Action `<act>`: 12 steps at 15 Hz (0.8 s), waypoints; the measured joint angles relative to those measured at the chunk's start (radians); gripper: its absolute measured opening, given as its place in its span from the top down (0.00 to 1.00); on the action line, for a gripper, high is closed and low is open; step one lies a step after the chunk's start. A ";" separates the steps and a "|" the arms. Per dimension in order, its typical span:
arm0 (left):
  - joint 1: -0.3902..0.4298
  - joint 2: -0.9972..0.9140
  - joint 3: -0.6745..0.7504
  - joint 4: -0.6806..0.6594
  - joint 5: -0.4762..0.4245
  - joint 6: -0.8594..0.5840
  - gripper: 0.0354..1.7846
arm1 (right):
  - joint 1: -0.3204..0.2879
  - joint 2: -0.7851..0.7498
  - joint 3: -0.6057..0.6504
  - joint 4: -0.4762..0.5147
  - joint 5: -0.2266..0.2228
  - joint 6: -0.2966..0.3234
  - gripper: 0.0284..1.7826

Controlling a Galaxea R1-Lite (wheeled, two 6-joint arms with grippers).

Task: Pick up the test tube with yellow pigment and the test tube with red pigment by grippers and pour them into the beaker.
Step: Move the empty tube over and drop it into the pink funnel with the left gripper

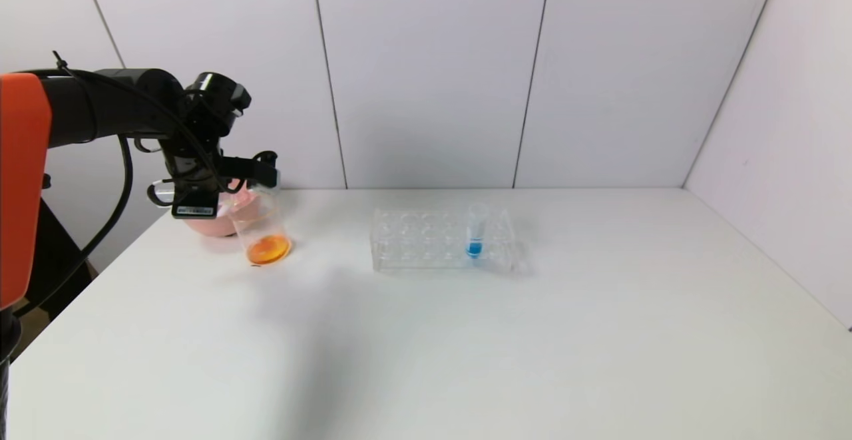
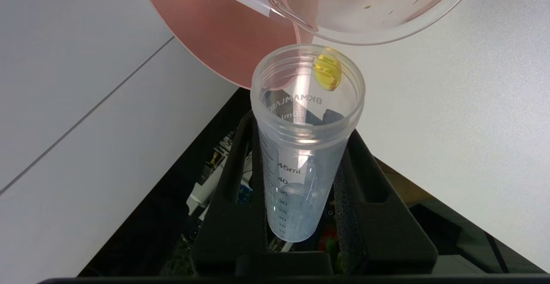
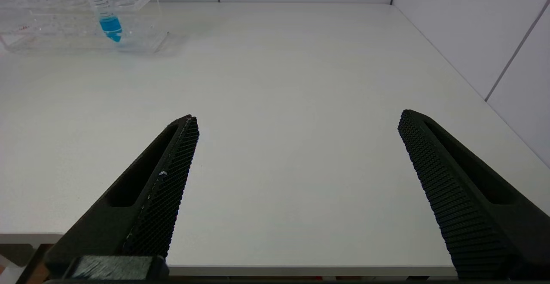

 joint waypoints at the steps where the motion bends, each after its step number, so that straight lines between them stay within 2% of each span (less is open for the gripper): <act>1: 0.000 0.000 0.000 0.000 0.001 0.001 0.76 | 0.000 0.000 0.000 0.000 0.000 0.000 0.05; 6: 0.001 -0.001 0.001 0.012 -0.013 -0.011 0.76 | 0.000 0.000 0.000 0.000 0.000 0.000 0.05; 12: 0.003 -0.048 0.006 0.012 -0.137 -0.113 0.76 | 0.000 0.000 0.000 0.000 0.000 0.000 0.05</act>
